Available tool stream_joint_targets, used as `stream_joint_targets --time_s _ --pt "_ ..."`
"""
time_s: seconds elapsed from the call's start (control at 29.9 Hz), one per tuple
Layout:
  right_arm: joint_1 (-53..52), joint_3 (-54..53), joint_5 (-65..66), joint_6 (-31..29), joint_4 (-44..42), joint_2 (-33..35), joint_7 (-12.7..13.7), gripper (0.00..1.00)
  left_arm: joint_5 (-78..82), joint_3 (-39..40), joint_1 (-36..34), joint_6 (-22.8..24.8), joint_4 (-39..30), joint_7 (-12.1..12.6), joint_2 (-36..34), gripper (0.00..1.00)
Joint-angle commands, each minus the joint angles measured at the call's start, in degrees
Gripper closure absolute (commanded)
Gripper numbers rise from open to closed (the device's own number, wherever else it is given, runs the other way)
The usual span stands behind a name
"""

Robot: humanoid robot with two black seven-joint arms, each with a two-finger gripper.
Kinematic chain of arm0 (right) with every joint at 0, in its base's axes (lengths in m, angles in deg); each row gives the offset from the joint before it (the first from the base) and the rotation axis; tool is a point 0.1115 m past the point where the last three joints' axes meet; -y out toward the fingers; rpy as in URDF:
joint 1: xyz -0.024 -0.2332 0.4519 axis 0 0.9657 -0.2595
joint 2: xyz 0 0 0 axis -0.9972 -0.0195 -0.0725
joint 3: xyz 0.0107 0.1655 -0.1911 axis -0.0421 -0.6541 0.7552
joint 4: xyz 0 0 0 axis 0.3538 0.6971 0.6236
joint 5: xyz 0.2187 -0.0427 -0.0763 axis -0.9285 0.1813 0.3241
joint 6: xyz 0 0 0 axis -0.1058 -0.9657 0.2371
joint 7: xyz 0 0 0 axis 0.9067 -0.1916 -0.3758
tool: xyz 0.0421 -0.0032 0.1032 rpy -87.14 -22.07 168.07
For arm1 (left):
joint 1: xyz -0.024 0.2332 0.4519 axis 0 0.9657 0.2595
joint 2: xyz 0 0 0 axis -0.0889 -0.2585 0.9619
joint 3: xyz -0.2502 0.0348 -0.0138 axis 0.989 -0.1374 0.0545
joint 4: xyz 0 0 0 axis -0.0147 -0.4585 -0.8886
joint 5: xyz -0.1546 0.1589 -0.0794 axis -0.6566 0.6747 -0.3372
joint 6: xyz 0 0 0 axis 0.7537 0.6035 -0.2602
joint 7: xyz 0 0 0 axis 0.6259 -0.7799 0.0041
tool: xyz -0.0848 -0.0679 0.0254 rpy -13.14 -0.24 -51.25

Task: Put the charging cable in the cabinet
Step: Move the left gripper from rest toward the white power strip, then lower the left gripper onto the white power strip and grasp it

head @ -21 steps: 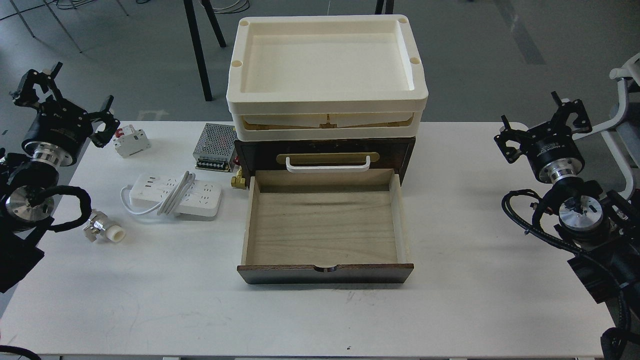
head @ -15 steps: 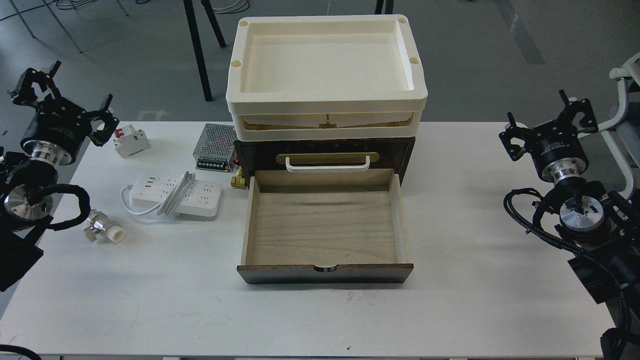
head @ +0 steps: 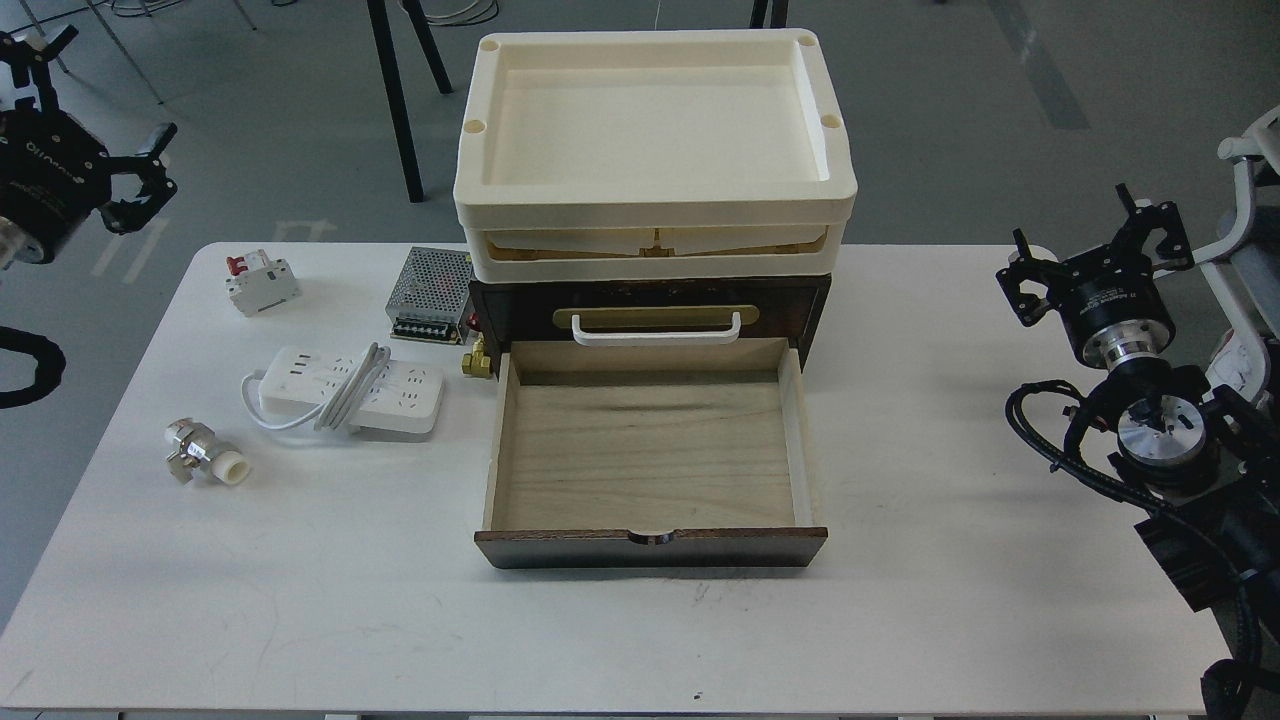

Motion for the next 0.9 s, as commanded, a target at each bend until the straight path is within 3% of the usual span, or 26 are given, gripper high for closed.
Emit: stream_joint_targets --time_s 0.0,0.1,0.37,0.57,0.67,0.87 --pt "0.00 0.19 0.08 -0.04 0.08 0.02 0.04 0.00 20.81 -0.06 -0.04 -0.01 -12.47 0.08 -7.17 0.01" --pt "0.00 0.36 0.08 -0.04 0.08 0.02 0.04 0.00 38.73 -0.06 0.13 -2.43 -16.97 -0.01 -8.15 0.05" --pt "0.00 0.45 0.08 -0.04 0.17 0.02 0.04 0.00 79.98 -1.81 1.19 -8.14 -17.07 -0.27 -3.41 0.05" --pt "0.09 0.63 0.08 -0.04 0.25 0.02 0.04 0.00 90.38 -9.80 1.10 -18.59 -13.39 0.60 2.83 0.07" --pt "0.09 0.71 0.17 -0.04 0.34 0.02 0.04 0.00 94.42 -15.25 0.84 -20.36 -10.40 0.61 3.36 0.14" --pt "0.17 0.63 0.52 -0.04 0.25 0.02 0.04 0.00 100.66 -18.86 0.83 -21.68 -6.89 0.69 7.31 0.15"
